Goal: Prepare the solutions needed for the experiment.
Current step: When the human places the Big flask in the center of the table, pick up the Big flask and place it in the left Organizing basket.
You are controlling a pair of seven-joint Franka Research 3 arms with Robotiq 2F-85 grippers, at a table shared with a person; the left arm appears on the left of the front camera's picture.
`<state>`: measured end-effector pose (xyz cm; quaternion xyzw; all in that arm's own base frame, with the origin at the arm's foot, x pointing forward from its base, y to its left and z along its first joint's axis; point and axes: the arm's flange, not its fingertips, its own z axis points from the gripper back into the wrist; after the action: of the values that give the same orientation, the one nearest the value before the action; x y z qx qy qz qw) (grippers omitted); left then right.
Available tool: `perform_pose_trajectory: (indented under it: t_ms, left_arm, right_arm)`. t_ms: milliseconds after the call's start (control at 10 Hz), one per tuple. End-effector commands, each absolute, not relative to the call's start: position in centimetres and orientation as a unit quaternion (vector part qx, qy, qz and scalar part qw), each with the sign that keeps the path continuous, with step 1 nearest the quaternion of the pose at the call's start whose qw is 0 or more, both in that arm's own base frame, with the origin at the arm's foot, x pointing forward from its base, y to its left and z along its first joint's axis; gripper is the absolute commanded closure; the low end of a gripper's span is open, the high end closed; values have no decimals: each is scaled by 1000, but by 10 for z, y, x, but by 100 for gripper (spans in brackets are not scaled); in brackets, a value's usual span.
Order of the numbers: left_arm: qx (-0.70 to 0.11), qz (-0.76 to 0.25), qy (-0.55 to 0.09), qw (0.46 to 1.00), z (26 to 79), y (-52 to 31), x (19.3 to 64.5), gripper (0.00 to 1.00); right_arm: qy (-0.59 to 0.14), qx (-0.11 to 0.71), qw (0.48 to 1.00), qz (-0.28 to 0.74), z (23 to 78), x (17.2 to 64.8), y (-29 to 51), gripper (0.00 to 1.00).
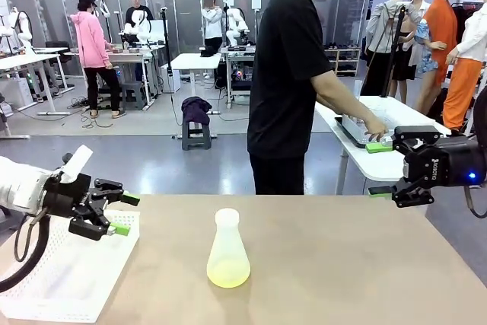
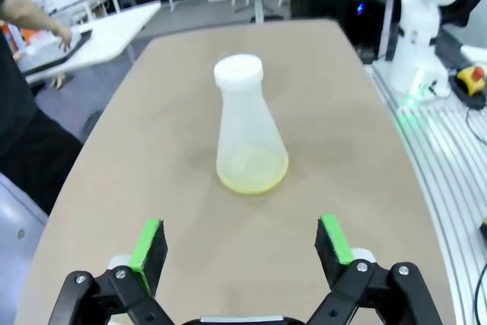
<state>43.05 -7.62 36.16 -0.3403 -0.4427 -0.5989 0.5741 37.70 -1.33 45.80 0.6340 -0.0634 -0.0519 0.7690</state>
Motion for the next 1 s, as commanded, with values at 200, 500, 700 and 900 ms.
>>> perform_pose_trajectory:
  t_ms: [200,500,700,900]
  left_arm:
    - [-414,-577,-490,505,359,-92,446,0]
    - [-395,-577,-474,535,360,-88,437,0]
    - [-408,-572,-483,522,360,-91,438,0]
    - [-375,-628,-494,470,391,-125,436,0]
  right_arm:
    - [-63,633,770,-49,460,378,-14,0]
    - [-63,633,770,-49,460,378,-14,0]
    - [-63,633,770,-49,460,378,-14,0]
    - [-63,633,770,-49,460,378,-14,0]
